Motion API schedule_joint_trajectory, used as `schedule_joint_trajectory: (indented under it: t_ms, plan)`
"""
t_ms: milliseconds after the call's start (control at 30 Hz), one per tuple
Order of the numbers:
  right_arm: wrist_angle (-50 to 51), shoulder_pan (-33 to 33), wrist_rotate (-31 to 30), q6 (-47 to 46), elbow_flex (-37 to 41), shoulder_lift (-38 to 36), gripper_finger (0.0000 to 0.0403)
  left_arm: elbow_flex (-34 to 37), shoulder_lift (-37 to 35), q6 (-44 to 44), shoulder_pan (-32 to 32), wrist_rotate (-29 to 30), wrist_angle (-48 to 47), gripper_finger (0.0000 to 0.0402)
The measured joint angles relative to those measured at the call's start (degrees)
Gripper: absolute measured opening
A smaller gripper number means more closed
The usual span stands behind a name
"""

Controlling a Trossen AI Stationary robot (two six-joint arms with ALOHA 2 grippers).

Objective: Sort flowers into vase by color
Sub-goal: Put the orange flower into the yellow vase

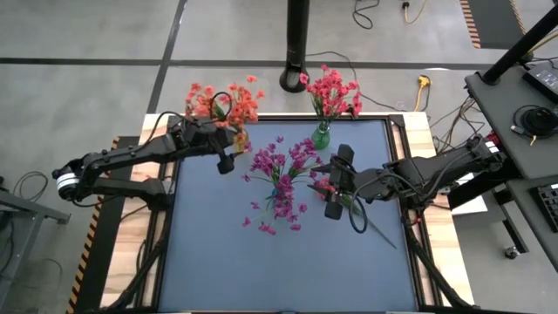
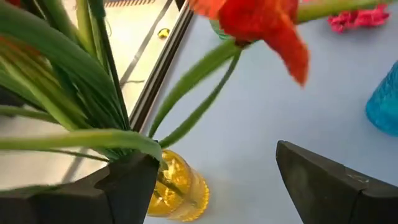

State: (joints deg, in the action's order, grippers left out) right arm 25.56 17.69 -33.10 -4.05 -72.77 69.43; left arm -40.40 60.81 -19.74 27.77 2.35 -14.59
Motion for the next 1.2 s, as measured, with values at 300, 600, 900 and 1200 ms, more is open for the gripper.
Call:
schedule_joint_trajectory:
  t_ms: [300, 600, 900, 1200]
  plan:
    - [-0.6, 0.0, 0.0, 0.0, 0.0, 0.0, 0.0203, -0.2, -0.1, -6.2, -0.3, 0.1, -2.0, 0.0304]
    - [-0.6, 0.0, 0.0, -0.6, 0.0, 0.0, 0.0203, -4.1, -0.1, -3.5, -0.4, 5.9, -9.8, 0.0304]
    - [-0.6, 0.0, 0.0, -1.1, 0.0, 0.0, 0.0203, -6.2, -0.1, -1.5, -1.2, 6.9, -12.7, 0.0304]
    - [-0.6, 0.0, 0.0, -1.2, 0.0, 0.0, 0.0203, -9.4, -0.1, 0.9, -2.2, 5.0, -20.2, 0.0304]
